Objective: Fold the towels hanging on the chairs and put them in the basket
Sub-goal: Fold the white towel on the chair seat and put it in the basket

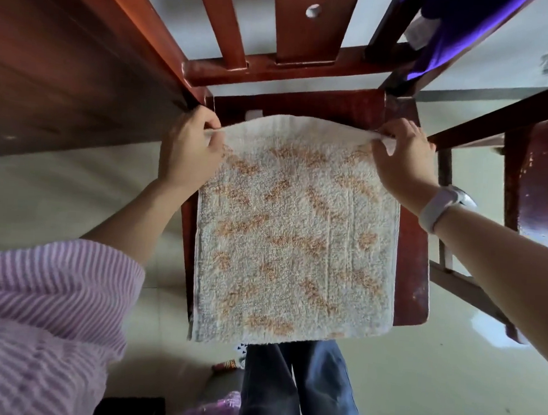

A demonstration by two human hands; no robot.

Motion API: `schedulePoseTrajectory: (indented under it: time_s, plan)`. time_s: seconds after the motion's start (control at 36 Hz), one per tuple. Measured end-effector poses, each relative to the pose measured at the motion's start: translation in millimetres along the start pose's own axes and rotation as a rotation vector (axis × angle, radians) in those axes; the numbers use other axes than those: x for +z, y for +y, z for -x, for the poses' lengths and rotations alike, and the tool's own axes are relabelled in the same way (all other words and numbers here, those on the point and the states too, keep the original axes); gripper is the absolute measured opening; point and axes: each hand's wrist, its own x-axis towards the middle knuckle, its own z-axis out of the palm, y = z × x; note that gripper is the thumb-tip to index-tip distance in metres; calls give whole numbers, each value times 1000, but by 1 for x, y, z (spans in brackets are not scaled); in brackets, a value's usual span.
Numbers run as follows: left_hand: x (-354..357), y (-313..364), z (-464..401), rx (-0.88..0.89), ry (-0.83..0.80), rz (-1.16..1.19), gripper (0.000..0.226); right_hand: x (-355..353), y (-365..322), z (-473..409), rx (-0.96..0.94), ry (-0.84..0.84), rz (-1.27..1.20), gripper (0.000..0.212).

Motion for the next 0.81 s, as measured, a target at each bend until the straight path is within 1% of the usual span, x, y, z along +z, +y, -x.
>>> schedulePoseTrajectory:
  time_s: [0.03,0.06,0.08,0.11,0.14,0.17,0.19,0.22,0.25,0.28,0.31,0.33,0.36,0.39,0.44,0.47,0.5,0.53,0.56,0.58,0.67,0.81]
  plan:
    - [-5,3,3,-36,-35,120,4,-4,0,6,-1,24,-83,22]
    - [-13,7,5,-81,-126,257,9,-10,-1,13,-2,29,-166,21]
    - [-22,11,7,-143,-280,389,16,-16,-1,19,-5,0,-230,19]
    - [-33,14,10,-212,-494,477,20,-24,0,26,-14,-89,-271,17]
    - [-44,16,14,-251,-741,476,20,-34,2,33,-27,-259,-298,14]
    - [-54,17,17,-262,-1001,404,17,-45,4,41,-36,-512,-300,10]
    - [-62,19,20,-265,-1247,292,17,-56,5,49,-30,-805,-281,11]
    - [-66,20,24,-264,-1460,180,17,-66,5,57,0,-1069,-254,14]
    - [-68,22,28,-267,-1612,93,15,-72,5,64,41,-1268,-237,17]
    - [-68,22,31,-269,-1676,35,11,-75,6,70,65,-1382,-223,18]
    - [-64,21,31,-260,-1653,1,9,-73,7,73,56,-1392,-200,18]
    - [-59,18,31,-230,-1543,-15,8,-69,9,74,21,-1319,-172,17]
    - [-53,12,29,-182,-1365,-23,8,-62,10,71,-11,-1172,-157,15]
    - [-45,7,28,-140,-1159,-20,7,-55,12,67,-1,-976,-170,12]
    - [-31,-3,25,-132,-772,0,7,-40,14,56,85,-574,-217,9]
    - [-24,-7,26,-143,-609,1,10,-35,15,49,114,-414,-202,12]
    - [-17,-9,26,-136,-468,-13,12,-30,17,44,123,-297,-153,14]
    - [-12,-13,26,-109,-355,-41,14,-26,20,39,112,-218,-83,16]
    - [-7,-16,26,-73,-277,-67,14,-21,24,34,88,-164,-22,16]
    - [-2,-19,26,-39,-239,-86,14,-16,28,30,65,-138,28,17]
    - [6,-22,30,22,-248,-131,15,-5,35,25,18,-159,141,20]
    - [9,-19,34,109,-216,-166,14,-1,30,31,18,-159,190,22]
